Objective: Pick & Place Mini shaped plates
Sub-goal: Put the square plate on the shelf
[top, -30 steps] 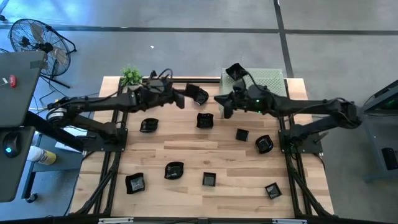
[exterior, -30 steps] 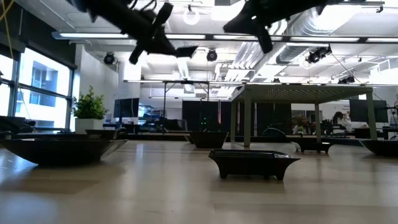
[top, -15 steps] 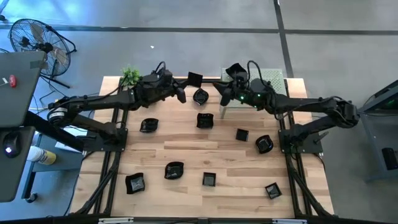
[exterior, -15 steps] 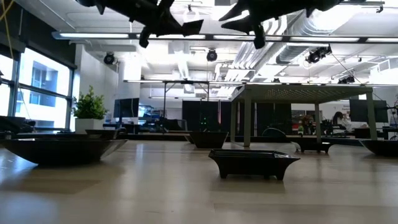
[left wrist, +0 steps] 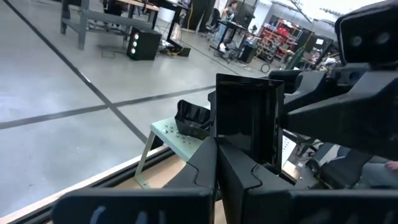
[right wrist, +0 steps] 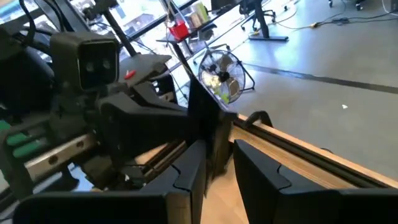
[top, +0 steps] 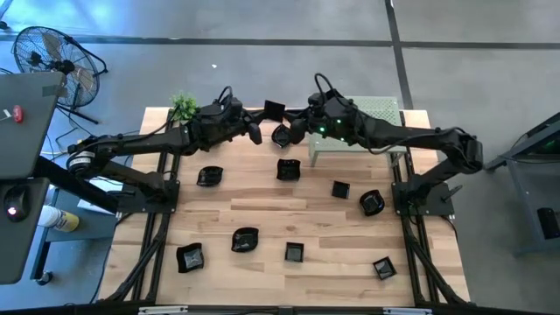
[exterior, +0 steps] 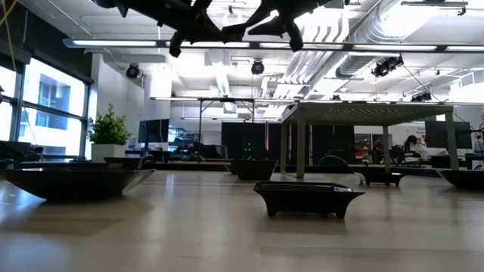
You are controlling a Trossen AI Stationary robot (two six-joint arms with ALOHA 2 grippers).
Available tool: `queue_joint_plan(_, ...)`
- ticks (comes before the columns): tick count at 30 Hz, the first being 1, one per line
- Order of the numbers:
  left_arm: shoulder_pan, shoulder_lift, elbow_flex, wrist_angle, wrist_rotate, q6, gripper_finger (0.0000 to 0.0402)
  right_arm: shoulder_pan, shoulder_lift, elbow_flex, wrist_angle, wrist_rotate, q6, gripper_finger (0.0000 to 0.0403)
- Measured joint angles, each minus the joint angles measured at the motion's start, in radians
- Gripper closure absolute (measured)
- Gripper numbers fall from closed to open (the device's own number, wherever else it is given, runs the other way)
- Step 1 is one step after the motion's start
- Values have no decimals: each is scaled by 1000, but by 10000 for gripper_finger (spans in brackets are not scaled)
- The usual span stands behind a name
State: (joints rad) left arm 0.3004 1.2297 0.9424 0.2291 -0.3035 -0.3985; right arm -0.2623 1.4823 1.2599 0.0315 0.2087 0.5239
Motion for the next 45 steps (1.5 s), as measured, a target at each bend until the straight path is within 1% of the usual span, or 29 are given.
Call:
queue_joint_plan(5,0,0,0,3,1,5,401,0,19,6,-4,-14,2,324)
queue_joint_plan(8,0,0,0,0,7,5,401,0,19,6,8,-14,2,332)
queue_joint_plan(15,0,0,0,-1,20,5,401,0,19,6,13,-6,1,395)
queue_joint_plan(21,0,0,0,-18,30,9,397,-3,19,6,10,-5,3,391)
queue_joint_plan(23,0,-5,0,-29,36,10,385,-6,17,5,6,-5,3,396)
queue_joint_plan(25,0,-15,0,-30,41,10,365,-13,14,5,4,-6,3,400)
queue_joint_plan(29,0,-40,0,-59,62,9,312,-34,-5,5,-11,-24,16,398)
queue_joint_plan(33,0,-68,0,-127,62,1,263,-65,-37,5,-60,-28,3,400)
queue_joint_plan(36,0,-99,0,-171,61,2,245,-106,-93,5,-147,-54,-3,400)
queue_joint_plan(39,1,-135,0,-228,58,12,250,-178,-180,5,-314,-88,-4,398)
queue_joint_plan(40,1,-149,-1,-257,58,22,258,-207,-210,5,-383,-90,-6,398)
queue_joint_plan(42,1,-168,-5,-263,59,44,286,-280,-276,5,-531,-101,-9,400)
queue_joint_plan(45,1,-185,-14,-272,83,62,349,-411,-347,6,-763,-107,-33,400)
